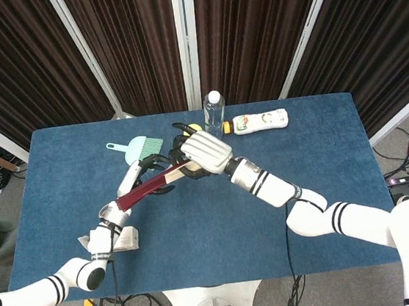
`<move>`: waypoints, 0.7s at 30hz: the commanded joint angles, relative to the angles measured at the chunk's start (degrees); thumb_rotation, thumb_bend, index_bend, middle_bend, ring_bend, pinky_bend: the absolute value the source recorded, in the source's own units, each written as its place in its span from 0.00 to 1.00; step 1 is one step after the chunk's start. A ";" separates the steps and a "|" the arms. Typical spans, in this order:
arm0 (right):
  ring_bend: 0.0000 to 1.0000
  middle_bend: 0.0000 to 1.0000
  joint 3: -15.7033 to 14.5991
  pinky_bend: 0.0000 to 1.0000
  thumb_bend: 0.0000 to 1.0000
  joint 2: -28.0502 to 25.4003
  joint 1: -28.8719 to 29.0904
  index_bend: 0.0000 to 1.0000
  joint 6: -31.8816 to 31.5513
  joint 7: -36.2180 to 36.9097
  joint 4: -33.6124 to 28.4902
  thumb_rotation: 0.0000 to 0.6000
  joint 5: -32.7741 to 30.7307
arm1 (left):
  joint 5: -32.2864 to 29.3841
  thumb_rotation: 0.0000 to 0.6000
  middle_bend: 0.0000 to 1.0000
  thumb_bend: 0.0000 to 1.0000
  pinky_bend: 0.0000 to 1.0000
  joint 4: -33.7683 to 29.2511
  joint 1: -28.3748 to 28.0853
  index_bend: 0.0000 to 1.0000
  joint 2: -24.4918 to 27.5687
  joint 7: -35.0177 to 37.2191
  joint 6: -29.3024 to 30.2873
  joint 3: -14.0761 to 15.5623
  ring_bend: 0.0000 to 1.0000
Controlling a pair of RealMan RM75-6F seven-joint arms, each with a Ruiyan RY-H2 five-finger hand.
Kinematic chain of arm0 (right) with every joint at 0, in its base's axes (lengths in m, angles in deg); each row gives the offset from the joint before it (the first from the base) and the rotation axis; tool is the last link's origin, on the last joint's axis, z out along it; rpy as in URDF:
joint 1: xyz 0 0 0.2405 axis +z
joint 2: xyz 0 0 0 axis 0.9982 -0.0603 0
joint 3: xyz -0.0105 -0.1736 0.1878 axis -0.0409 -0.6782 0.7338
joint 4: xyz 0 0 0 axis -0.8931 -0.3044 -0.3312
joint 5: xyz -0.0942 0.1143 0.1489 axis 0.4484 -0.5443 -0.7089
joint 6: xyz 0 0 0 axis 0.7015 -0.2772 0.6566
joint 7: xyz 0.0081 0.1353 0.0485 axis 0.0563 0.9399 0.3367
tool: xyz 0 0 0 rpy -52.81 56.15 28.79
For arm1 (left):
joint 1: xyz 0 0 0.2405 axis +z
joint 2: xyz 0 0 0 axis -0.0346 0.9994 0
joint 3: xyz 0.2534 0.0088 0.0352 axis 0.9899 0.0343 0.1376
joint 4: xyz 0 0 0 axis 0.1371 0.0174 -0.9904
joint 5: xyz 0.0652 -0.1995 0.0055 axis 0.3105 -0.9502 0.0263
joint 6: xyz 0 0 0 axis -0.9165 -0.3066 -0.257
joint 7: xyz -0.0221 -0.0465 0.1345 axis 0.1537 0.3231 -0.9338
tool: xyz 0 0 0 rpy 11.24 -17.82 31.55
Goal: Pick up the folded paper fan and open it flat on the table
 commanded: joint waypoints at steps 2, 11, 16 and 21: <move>0.28 0.58 0.40 0.00 0.64 0.90 -0.22 0.75 -0.51 -1.55 -0.16 1.00 -0.86 | -2.39 1.00 0.49 0.19 0.42 0.63 0.52 0.51 -2.10 -2.75 1.88 -1.32 0.41; 0.28 0.57 0.38 0.00 0.64 0.20 -2.49 0.75 -4.07 -4.52 -2.88 1.00 -0.72 | -7.26 1.00 0.73 0.34 0.63 0.02 1.98 0.71 -3.21 -11.35 4.12 -2.89 0.64; 0.28 0.57 -1.17 0.00 0.65 -2.43 -5.52 0.75 -8.17 -6.57 -5.33 1.00 1.50 | -8.03 1.00 0.73 0.34 0.63 -0.95 3.50 0.73 -0.41 -20.14 6.24 -1.78 0.64; 0.28 0.57 -4.46 0.00 0.65 -5.08 -9.47 0.74 -13.75 -10.89 -6.60 1.00 5.94 | -8.47 1.00 0.72 0.34 0.63 -2.00 4.81 0.72 1.78 -32.71 10.71 -0.51 0.64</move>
